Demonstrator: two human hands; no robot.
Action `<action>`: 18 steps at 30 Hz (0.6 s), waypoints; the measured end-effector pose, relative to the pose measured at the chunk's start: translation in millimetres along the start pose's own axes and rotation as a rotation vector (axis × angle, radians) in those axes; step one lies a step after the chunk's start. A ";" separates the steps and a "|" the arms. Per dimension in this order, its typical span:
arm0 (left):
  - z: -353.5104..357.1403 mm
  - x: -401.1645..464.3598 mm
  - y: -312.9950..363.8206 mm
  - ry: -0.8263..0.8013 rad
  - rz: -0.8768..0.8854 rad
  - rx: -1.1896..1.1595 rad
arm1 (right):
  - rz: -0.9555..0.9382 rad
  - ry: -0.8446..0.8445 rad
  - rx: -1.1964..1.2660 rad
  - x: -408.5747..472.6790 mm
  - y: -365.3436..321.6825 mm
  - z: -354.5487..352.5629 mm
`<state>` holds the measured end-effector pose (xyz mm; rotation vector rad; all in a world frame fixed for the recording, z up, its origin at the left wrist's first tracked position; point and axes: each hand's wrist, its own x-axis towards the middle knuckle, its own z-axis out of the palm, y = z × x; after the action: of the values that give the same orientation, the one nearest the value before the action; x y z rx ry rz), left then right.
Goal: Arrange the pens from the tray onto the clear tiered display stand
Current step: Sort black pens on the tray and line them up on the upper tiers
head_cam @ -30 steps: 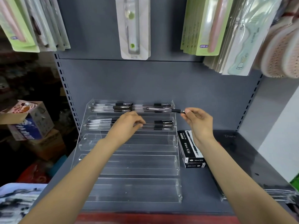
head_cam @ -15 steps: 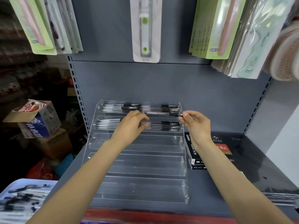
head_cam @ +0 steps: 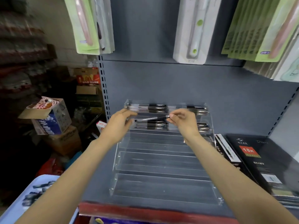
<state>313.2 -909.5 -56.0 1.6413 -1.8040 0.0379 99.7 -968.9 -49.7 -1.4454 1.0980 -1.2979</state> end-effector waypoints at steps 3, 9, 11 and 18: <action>-2.7 -1.9 -9.3 -0.091 0.059 0.028 | -0.059 0.001 -0.195 1.8 3.1 11.3; -5.2 2.8 -19.0 -0.176 0.170 0.094 | -0.206 -0.014 -0.584 -0.8 1.4 20.7; -5.6 3.2 -20.1 -0.173 0.191 0.127 | -0.220 -0.035 -0.641 -0.9 2.1 24.2; -5.5 2.9 -18.6 -0.159 0.219 0.308 | -0.195 -0.065 -0.735 2.2 -0.7 33.7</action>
<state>332.3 -913.3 -58.0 1.6830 -2.1816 0.3044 133.5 -969.3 -50.9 -2.1560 1.5071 -0.9970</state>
